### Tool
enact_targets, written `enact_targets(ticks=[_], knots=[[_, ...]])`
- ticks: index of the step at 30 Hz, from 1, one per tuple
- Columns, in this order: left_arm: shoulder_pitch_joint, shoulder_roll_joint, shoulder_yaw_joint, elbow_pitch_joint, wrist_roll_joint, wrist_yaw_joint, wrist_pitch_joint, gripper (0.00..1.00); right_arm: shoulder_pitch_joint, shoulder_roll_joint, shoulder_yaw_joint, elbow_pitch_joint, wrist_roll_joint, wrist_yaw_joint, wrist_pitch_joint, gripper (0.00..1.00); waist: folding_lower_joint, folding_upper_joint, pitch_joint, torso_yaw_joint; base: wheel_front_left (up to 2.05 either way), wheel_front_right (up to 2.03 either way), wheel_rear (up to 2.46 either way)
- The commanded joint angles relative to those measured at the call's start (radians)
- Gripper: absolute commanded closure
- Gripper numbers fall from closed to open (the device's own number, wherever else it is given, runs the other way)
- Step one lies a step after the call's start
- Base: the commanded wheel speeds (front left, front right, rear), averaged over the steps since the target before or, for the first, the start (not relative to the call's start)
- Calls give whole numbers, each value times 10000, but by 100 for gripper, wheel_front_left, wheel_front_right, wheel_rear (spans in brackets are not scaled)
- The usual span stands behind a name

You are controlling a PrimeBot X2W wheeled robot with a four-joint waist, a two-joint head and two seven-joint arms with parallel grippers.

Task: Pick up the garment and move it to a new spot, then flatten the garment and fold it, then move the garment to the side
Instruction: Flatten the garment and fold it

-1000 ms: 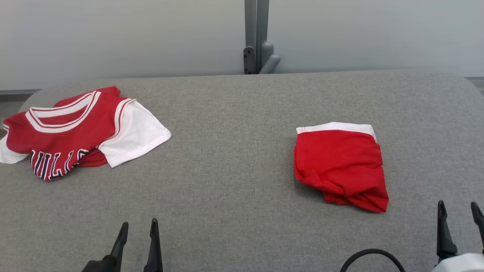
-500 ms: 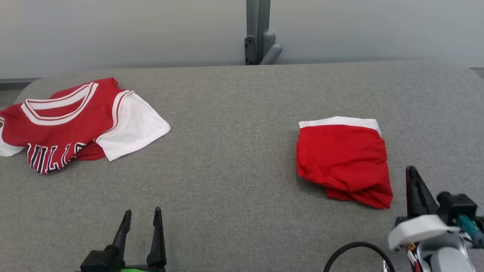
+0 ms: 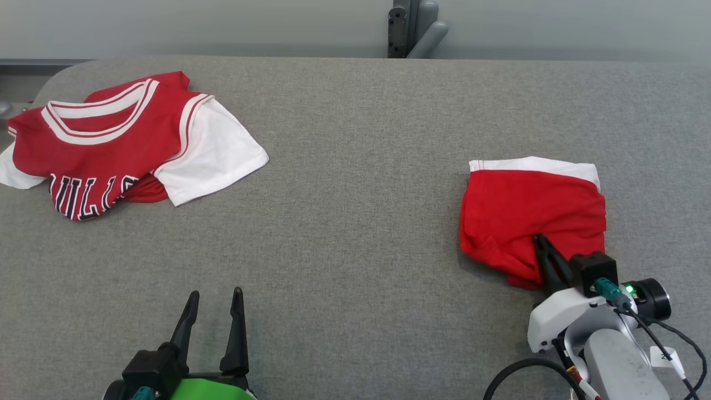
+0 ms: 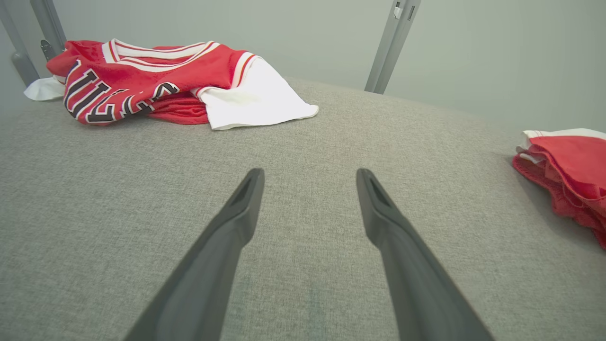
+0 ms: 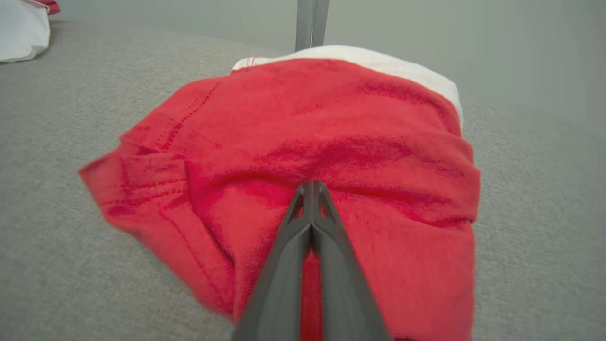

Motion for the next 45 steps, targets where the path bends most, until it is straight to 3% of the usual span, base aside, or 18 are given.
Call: enact_targets(ticks=[1, 23, 30, 33, 34, 35, 36, 37, 45], knots=[[-160, 13, 20, 25, 60, -32, 1, 0, -98, -42, 189, 124, 64, -14, -27, 100, 0, 114, 65, 74, 0, 0, 0], [-222, 12, -62, 219, -57, 41, 1, 0, -187, 52, 2989, 1599, 834, -14, -28, 100, 0, 114, -158, 206, 0, 0, 0], [80, 12, -40, 216, -106, 111, 1, 0, 81, 25, 3494, 1570, 1214, -12, -26, 100, 0, 114, -538, 105, 0, 0, 0], [229, 12, 22, 149, -144, 138, 1, 0, 293, -39, 3370, 844, 1512, -14, -28, 100, 0, 114, -811, 31, 0, 0, 0], [304, 12, 61, 113, -151, 158, 1, 0, 454, -76, 3205, 424, 1597, -14, -29, 91, 0, 114, -899, 9, 0, 0, 0], [369, 12, 107, 71, -148, 192, 1, 0, 660, -91, 3002, -61, 1625, -14, -28, 65, 0, 114, -985, -22, 0, 0, 0], [432, 12, 180, 12, -152, 227, 1, 0, 897, -91, 2821, -544, 1630, -14, -28, 58, 0, 114, -1054, -65, 0, 0, 0], [506, 14, 240, -29, -163, 231, 1, 0, 1185, -88, 2573, -1069, 1636, -14, -28, 0, 0, 114, -1124, -100, 0, 0, 0], [930, 12, 642, -284, -153, 287, 1, 0, 3396, 30, -212, -4474, 1035, -14, -26, 0, 0, 114, -1528, -428, 0, 0, 0]])
